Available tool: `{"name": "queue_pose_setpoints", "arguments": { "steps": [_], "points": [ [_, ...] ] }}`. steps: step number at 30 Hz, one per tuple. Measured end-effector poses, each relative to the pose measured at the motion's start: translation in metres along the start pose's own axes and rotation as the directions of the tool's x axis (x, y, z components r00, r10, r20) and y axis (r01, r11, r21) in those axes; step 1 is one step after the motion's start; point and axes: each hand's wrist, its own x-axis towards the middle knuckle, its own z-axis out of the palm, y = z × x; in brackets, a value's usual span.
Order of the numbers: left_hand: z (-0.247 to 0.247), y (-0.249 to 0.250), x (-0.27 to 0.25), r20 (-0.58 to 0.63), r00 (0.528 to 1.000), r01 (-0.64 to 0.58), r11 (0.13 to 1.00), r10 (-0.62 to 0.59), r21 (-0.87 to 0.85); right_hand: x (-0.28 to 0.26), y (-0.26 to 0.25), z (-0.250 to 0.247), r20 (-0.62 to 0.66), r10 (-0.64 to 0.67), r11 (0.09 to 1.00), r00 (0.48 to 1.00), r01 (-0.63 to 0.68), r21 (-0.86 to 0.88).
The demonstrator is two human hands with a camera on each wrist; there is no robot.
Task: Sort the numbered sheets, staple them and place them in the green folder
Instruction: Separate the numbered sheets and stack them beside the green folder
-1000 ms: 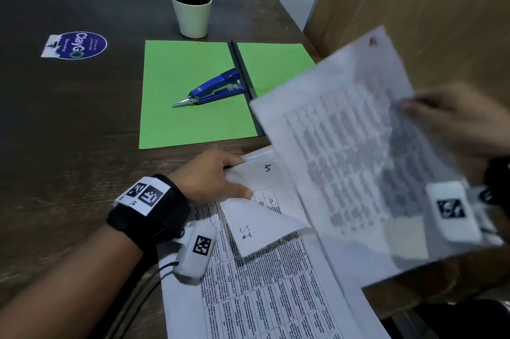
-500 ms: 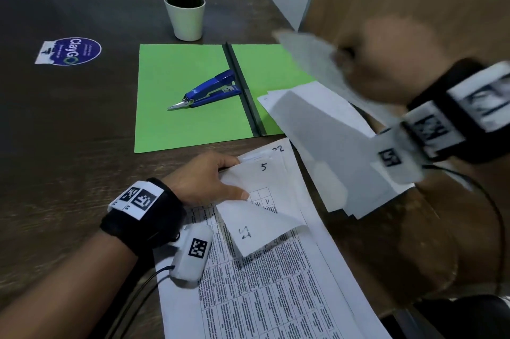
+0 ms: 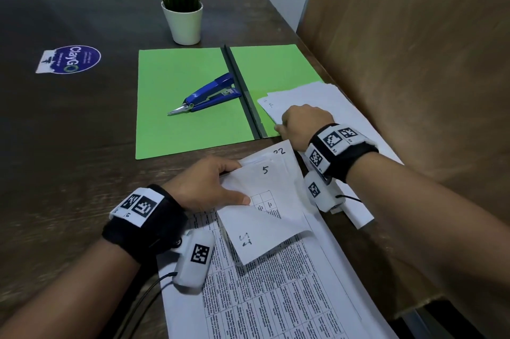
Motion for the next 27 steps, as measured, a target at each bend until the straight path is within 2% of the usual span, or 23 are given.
{"name": "queue_pose_setpoints", "arguments": {
  "steps": [2, 4, 5, 7, 9, 10, 12, 15, 21, 27],
  "points": [
    [0.0, -0.001, 0.0, 0.002, 1.0, 0.005, 1.0, -0.005, -0.006, -0.007, 0.006, 0.0, -0.02, 0.019, 0.992, 1.0, -0.016, 0.124],
    [0.0, -0.001, 0.0, -0.003, 1.0, 0.006, 1.0, -0.006, -0.011, -0.018, 0.017, -0.003, -0.092, 0.048, 0.933, 0.995, -0.011, 0.36],
    [0.001, -0.001, 0.001, -0.007, 1.0, 0.008, 1.0, -0.008, -0.014, -0.028, 0.023, -0.003, -0.131, 0.077, 0.862, 0.988, 0.0, 0.507],
    [0.001, 0.0, 0.002, -0.013, 1.0, 0.016, 1.0, -0.016, -0.016, -0.052, 0.026, -0.006, -0.165, 0.146, 0.64, 0.975, 0.034, 0.768],
    [0.002, 0.0, 0.002, -0.02, 0.999, 0.03, 0.999, -0.031, -0.027, -0.081, 0.025, -0.005, -0.107, 0.125, 0.47, 0.986, 0.037, 0.882],
    [0.003, 0.001, 0.002, -0.022, 0.999, 0.037, 0.999, -0.038, -0.033, -0.093, 0.023, -0.001, -0.065, 0.078, 0.438, 0.995, 0.025, 0.898],
    [0.003, 0.001, 0.002, -0.028, 0.999, 0.044, 0.999, -0.045, -0.032, -0.108, 0.021, 0.014, -0.005, -0.012, 0.434, 1.0, 0.01, 0.901],
    [0.003, 0.002, 0.003, -0.032, 0.998, 0.058, 0.998, -0.059, -0.024, -0.114, 0.019, 0.039, 0.039, -0.053, 0.437, 0.998, -0.012, 0.9],
    [0.003, 0.002, 0.003, -0.031, 0.996, 0.08, 0.997, -0.08, -0.018, -0.118, 0.012, 0.056, -0.044, -0.007, 0.415, 0.999, 0.043, 0.909],
    [0.003, 0.002, 0.003, -0.023, 0.997, 0.077, 0.997, -0.077, -0.03, -0.119, 0.016, 0.062, -0.088, -0.087, 0.461, 0.992, 0.119, 0.88]
  ]
}}
